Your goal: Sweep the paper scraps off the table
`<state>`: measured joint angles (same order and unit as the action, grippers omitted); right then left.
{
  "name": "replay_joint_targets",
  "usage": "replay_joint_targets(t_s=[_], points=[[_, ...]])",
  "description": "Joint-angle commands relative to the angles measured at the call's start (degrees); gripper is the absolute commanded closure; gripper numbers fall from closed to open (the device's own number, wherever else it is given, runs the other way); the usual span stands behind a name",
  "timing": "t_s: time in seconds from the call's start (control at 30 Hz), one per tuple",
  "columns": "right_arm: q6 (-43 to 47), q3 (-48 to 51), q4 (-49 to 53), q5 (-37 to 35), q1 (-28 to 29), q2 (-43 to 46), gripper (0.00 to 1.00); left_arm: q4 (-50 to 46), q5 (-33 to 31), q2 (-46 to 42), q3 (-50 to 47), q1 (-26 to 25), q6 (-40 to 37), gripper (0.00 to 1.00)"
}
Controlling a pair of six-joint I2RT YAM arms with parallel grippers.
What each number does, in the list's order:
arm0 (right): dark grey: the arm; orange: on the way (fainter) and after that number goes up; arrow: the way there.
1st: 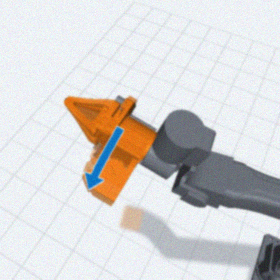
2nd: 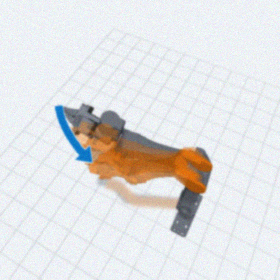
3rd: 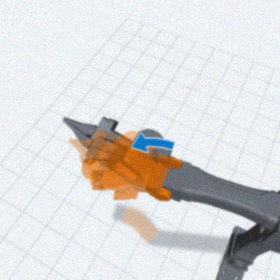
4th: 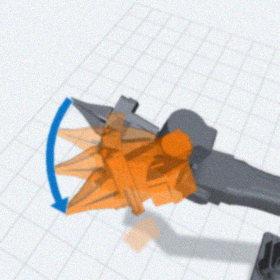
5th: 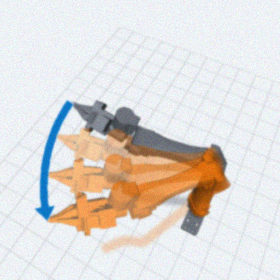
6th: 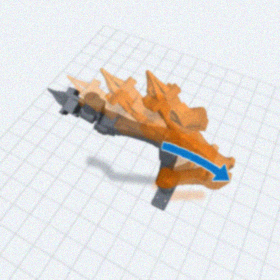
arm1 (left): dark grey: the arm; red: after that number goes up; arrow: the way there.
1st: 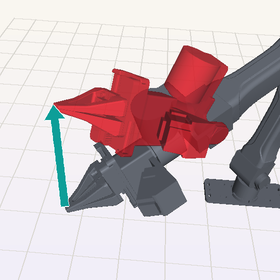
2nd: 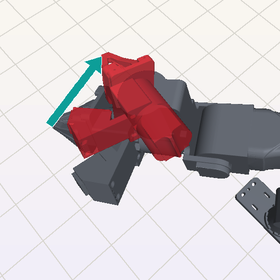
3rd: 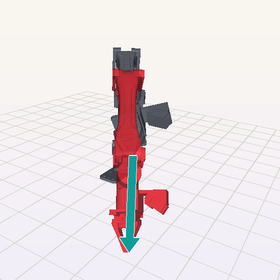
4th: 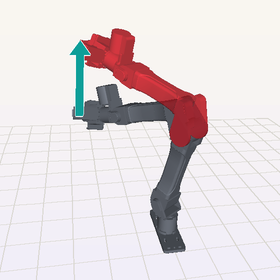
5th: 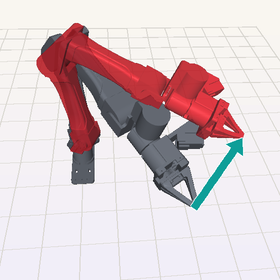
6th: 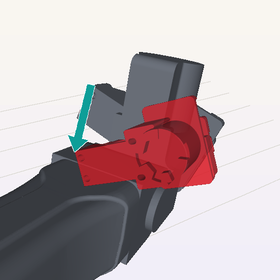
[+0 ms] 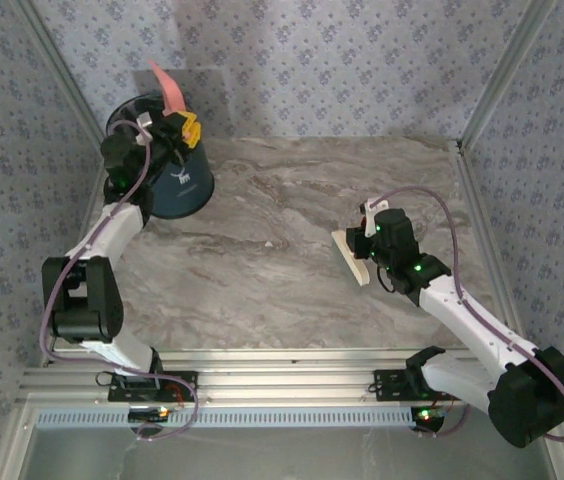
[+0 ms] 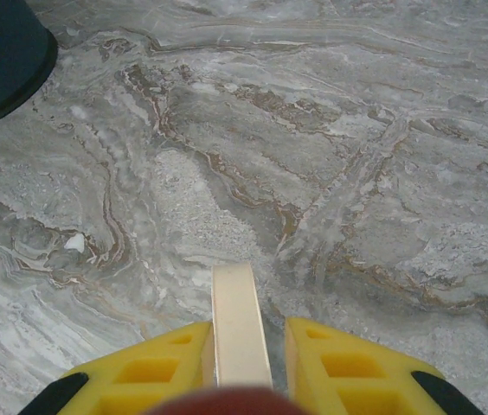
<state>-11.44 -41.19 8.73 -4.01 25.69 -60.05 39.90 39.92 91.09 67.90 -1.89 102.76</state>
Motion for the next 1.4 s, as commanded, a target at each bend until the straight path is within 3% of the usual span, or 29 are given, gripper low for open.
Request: replay_joint_targets(t_s=[0.0, 0.27, 0.57, 0.9, 1.13, 1.37], points=[[-1.21, 0.39, -1.53, 0.34, -0.5, 0.28, 1.0, -9.75, 2.78, -3.96, 3.54, 0.19, -10.89, 1.0], [-1.52, 0.79, -2.41, 0.77, -0.65, 0.11, 1.0, -40.21, 2.62, -7.74, 11.29, -0.63, -35.82, 1.0], [-1.64, 0.79, -3.06, 0.89, -0.74, -0.33, 1.0, -64.07, 0.18, -7.1, 19.04, -3.27, -59.02, 1.0], [-1.92, 1.42, -3.37, 0.43, -0.91, -0.07, 1.0, -77.51, -3.0, -6.91, 21.16, -6.64, -76.89, 1.0], [-2.43, 1.89, -3.74, -0.03, -1.01, 0.11, 1.0, -88.81, -10.44, -4.6, 24.33, -11.25, -89.2, 1.0], [-2.62, 2.05, -3.54, -0.94, -1.17, 0.37, 1.0, -94.31, -16.99, -1.98, 25.66, -16.02, -96.23, 1.0]])
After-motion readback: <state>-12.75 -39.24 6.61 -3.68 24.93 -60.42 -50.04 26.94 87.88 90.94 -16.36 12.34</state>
